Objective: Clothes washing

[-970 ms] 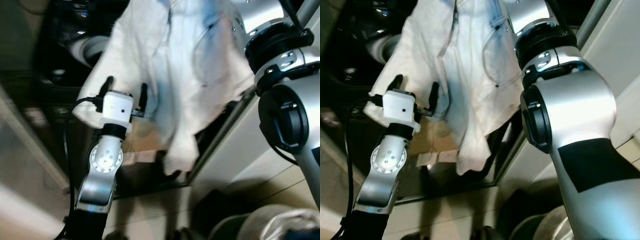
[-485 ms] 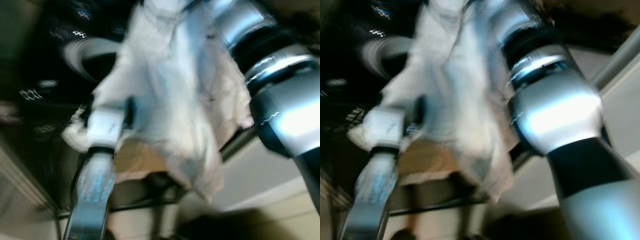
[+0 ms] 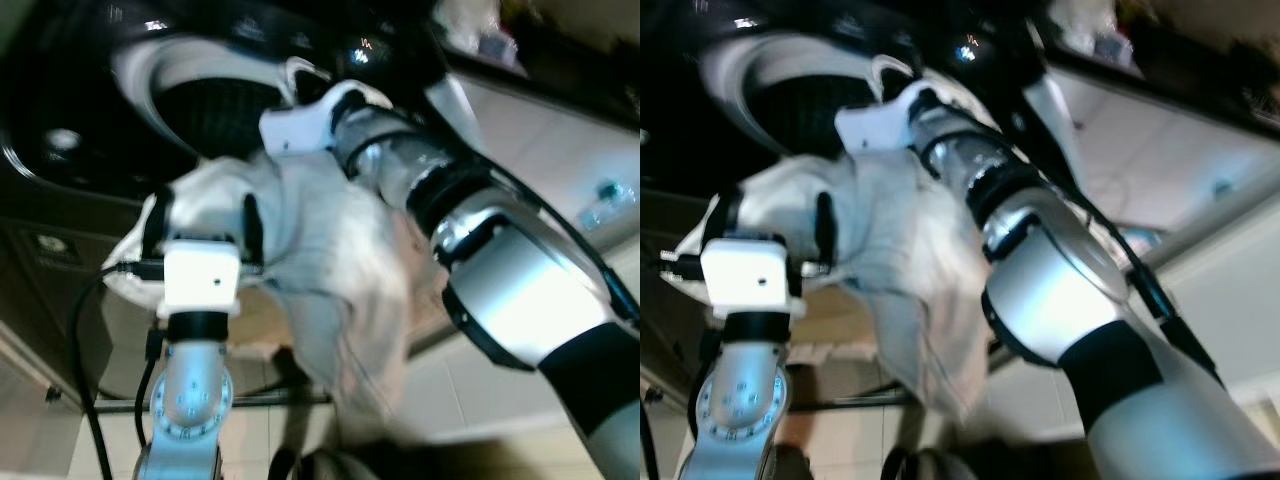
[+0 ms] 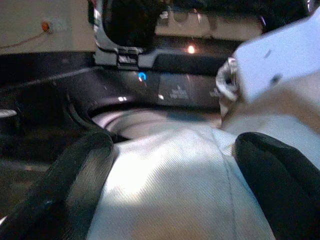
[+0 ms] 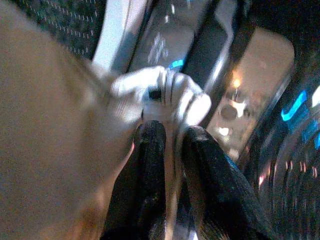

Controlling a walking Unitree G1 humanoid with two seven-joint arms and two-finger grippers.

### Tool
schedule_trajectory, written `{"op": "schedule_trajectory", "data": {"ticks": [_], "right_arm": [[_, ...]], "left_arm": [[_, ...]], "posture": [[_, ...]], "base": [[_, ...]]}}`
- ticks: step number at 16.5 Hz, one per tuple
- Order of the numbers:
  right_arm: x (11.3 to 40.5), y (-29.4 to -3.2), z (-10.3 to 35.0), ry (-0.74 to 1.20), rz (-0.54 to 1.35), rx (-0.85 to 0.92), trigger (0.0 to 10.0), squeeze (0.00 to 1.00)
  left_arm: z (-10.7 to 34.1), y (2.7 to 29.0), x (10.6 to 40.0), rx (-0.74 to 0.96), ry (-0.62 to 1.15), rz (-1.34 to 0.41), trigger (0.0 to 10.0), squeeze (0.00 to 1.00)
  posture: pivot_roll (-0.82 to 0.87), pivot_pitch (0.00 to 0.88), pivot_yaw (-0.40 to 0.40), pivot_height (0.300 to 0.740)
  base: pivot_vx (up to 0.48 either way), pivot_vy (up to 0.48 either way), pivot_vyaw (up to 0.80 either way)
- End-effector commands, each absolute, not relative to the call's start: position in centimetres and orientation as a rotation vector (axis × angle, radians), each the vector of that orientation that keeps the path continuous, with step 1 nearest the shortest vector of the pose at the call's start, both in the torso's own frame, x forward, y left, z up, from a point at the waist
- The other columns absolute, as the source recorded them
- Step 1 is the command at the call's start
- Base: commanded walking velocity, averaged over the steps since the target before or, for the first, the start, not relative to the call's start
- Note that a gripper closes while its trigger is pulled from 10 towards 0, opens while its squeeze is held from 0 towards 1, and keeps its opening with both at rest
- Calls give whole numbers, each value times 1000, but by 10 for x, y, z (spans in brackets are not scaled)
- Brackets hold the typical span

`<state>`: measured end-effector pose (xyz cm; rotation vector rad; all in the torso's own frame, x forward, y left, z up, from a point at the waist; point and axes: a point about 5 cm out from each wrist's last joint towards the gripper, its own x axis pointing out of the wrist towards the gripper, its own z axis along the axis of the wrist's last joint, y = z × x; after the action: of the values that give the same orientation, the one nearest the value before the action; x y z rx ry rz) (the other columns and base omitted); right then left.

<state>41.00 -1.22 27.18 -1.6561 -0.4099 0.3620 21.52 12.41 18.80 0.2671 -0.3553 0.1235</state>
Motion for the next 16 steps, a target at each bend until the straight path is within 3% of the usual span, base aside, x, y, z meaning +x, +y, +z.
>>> {"op": "schedule_trajectory", "data": {"ticks": [1,3,4,9,12,16], "right_arm": [[414,-24,275,-392,308,-1604,10000,1000],[416,-29,295,-358,244,-1319,10000,1000],[418,-33,299,-325,235,-1193,10000,1000],[419,-38,301,-281,224,-1045,10000,1000],[420,-40,299,-242,219,-923,10000,1000],[422,-45,300,-205,211,-766,10000,1000]], "left_arm": [[178,116,216,319,-299,83,10000,0],[206,108,213,505,-477,25,10000,0],[209,111,212,552,-482,1,10000,0],[188,125,195,580,-292,-59,10000,0],[184,137,168,624,-172,-115,10000,0],[202,148,150,630,-159,-158,10000,0]], "posture": [[276,154,-314,740],[275,145,-306,740],[279,140,-303,740],[314,140,-314,740],[364,136,-326,740],[419,131,-335,740]], "base": [[0,0,0],[0,0,0],[0,0,0],[0,0,0],[0,0,0],[0,0,0]]}}
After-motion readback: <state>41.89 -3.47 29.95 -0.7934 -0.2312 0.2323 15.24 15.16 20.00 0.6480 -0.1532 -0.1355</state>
